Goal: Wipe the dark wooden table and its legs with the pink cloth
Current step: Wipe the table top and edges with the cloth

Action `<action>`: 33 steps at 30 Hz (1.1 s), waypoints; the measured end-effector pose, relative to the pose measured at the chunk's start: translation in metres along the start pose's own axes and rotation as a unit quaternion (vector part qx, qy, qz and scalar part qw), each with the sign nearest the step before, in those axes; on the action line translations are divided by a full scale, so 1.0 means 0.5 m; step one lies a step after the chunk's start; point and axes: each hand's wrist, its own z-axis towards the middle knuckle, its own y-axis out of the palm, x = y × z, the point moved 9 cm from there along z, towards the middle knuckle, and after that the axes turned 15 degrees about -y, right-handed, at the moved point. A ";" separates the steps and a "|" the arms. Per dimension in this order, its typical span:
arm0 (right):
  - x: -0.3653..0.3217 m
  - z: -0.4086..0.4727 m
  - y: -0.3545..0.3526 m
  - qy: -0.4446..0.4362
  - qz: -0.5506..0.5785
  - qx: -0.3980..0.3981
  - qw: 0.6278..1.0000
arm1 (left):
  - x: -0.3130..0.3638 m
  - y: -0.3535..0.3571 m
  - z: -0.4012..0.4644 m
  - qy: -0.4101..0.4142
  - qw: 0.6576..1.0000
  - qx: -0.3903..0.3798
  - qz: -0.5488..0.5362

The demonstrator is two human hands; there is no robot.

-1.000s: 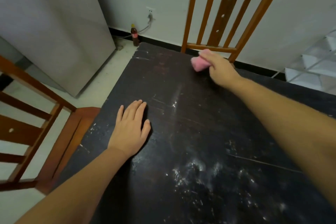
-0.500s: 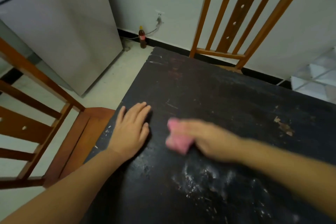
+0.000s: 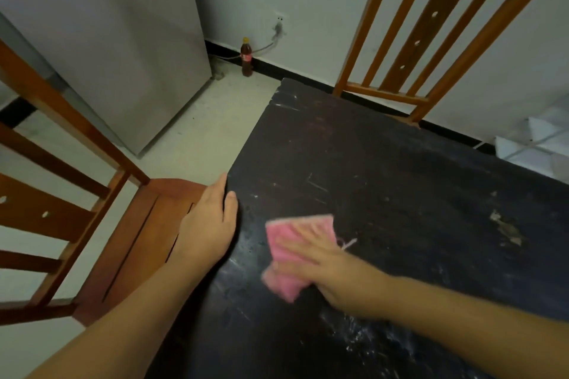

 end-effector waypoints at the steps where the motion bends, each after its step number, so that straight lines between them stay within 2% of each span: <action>1: -0.022 0.003 -0.014 -0.025 0.041 0.007 0.999 | -0.001 -0.002 0.001 0.001 1.000 -0.003 -0.014; 2: -0.027 0.019 -0.052 -0.021 0.086 0.017 0.996 | 0.000 -0.005 0.000 0.002 1.000 -0.005 -0.025; 4: 0.046 0.066 -0.200 0.037 0.073 0.134 0.988 | -0.001 -0.009 -0.001 0.002 0.999 -0.003 -0.040; 6: 0.173 0.099 -0.332 0.115 -0.024 0.220 0.968 | -0.009 -0.008 0.002 -0.005 0.999 -0.001 -0.043; 8: 0.307 0.120 -0.403 0.212 -0.129 0.219 0.944 | -0.015 -0.004 0.006 -0.007 0.999 -0.003 -0.044; 10: 0.394 0.148 -0.401 0.284 -0.154 0.184 0.928 | -0.022 -0.003 0.010 -0.006 0.999 0.001 -0.054; 12: 0.367 0.203 -0.356 0.308 -0.166 0.144 0.926 | -0.024 -0.011 0.013 -0.007 0.997 0.008 -0.078; 14: 0.269 0.263 -0.281 0.296 -0.146 0.087 0.940 | -0.030 -0.016 0.014 -0.016 0.991 0.002 -0.129; 16: 0.163 0.288 -0.203 0.239 -0.150 0.043 0.959 | -0.048 -0.015 0.019 -0.055 0.973 -0.030 -0.223; 18: 0.092 0.241 -0.163 0.162 -0.124 0.065 0.977 | -0.060 -0.010 0.022 -0.100 0.944 -0.066 -0.308; 20: 0.063 0.197 -0.151 0.095 0.005 0.091 0.991 | -0.060 -0.014 0.022 -0.117 0.925 -0.078 -0.353; 21: 0.069 0.179 -0.167 0.065 0.036 0.101 0.992 | -0.058 -0.019 0.022 -0.118 0.920 -0.074 -0.365; 23: 0.142 0.174 -0.246 0.080 -0.029 0.147 0.985 | -0.056 -0.024 0.021 -0.122 0.917 -0.065 -0.375; 25: 0.271 0.181 -0.329 0.172 -0.086 0.169 0.967 | -0.060 -0.019 0.020 -0.140 0.908 -0.068 -0.388; 26: 0.331 0.182 -0.350 0.236 -0.083 0.174 0.952 | -0.065 -0.014 0.021 -0.157 0.897 -0.078 -0.406; 28: 0.380 0.198 -0.337 0.292 -0.077 0.194 0.933 | -0.082 0.001 0.028 -0.198 0.866 -0.118 -0.444; 30: 0.303 0.227 -0.233 0.252 -0.028 0.183 0.950 | -0.096 0.017 0.028 -0.223 0.821 -0.204 -0.484; 32: 0.148 0.233 -0.112 0.163 -0.003 0.130 0.978 | -0.112 0.027 0.024 -0.232 0.775 -0.276 -0.519; 33: 0.070 0.233 -0.054 0.108 0.002 0.102 0.989 | -0.119 0.028 0.020 -0.232 0.765 -0.294 -0.524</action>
